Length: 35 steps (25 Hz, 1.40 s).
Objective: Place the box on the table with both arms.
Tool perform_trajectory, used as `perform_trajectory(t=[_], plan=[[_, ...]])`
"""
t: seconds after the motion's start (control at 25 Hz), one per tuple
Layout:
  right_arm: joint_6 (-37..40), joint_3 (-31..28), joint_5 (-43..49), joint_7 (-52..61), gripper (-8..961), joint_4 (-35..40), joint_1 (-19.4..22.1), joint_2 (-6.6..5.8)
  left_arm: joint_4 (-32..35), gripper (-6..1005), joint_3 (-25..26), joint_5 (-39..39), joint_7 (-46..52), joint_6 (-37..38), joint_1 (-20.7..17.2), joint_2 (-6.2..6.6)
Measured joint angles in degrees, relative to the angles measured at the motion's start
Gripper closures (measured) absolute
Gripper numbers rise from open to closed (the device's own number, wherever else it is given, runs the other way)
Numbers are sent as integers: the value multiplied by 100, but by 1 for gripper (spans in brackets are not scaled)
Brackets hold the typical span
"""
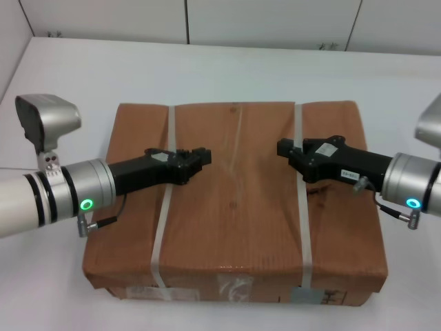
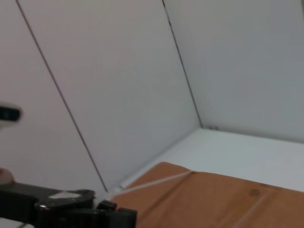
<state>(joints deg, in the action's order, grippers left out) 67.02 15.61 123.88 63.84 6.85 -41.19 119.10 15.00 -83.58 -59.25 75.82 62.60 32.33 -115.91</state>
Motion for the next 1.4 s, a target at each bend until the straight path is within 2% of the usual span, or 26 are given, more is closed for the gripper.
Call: perform_trajectory(t=[0.2, 0.4, 1.0, 1.32, 1.4], plan=[[-673, 56, 3, -301, 897, -318, -168, -1, -20, 904, -5, -173, -210, -529, 77, -92], [-1136, 56, 3, -523, 897, -573, -289, -1, -32, 904, -57, -184, -265, -779, 86, -101], [-1710, 52, 21, -607, 898, -783, -362, -1, -160, 905, -79, -166, -589, -1164, 117, -133], [-1746, 19, 21, -617, 897, -847, -378, -1, -163, 896, -141, -172, -637, -1190, 111, -138], [-1782, -9, 16, -632, 862, -851, -359, 0, -163, 893, -218, -169, -626, -1254, 110, -138]])
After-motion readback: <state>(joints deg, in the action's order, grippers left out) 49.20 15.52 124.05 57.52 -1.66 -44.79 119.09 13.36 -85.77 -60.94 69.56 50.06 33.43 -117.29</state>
